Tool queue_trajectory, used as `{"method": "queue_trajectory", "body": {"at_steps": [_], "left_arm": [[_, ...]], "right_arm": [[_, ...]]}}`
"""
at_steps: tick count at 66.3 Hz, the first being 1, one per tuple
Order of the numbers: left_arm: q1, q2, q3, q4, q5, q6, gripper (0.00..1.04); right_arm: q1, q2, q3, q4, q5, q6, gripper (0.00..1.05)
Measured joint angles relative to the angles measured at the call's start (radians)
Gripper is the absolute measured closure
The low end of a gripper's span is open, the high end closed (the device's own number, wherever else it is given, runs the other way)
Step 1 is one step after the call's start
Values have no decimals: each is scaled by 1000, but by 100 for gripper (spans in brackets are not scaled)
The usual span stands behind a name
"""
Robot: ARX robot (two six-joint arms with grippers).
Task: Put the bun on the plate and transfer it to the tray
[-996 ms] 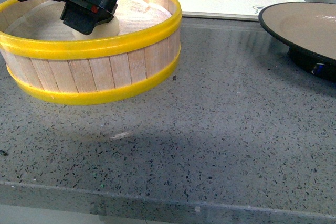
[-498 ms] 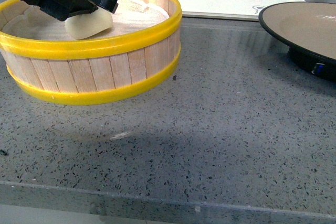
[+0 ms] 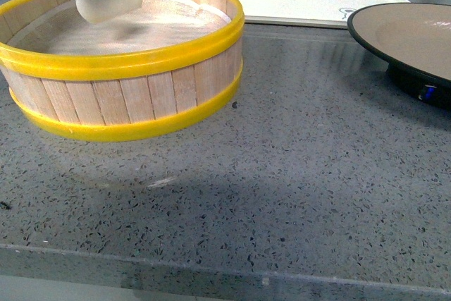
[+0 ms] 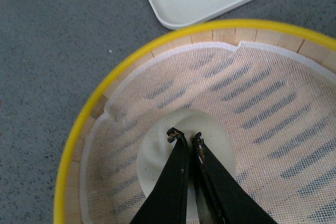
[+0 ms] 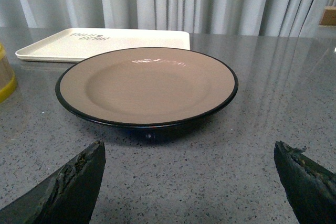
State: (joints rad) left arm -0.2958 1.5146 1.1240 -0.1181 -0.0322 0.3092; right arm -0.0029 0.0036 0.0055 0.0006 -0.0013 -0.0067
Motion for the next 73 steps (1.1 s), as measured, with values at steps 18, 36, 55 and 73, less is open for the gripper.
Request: {"method": "queue_trajectory", "body": {"at_steps": [18, 36, 55, 73], "left_arm": [[-11, 31, 162, -50, -1, 0, 101], [-126, 237, 469, -124, -1, -8, 101], [-243, 577, 926, -258, -24, -6, 101], [-285, 653, 1036, -266, 33, -51, 101]], "right_arm": [[0, 0, 0, 0, 0, 0, 9], [0, 0, 0, 0, 0, 0, 9], [0, 0, 0, 0, 0, 0, 9], [0, 0, 0, 0, 0, 0, 9]]}}
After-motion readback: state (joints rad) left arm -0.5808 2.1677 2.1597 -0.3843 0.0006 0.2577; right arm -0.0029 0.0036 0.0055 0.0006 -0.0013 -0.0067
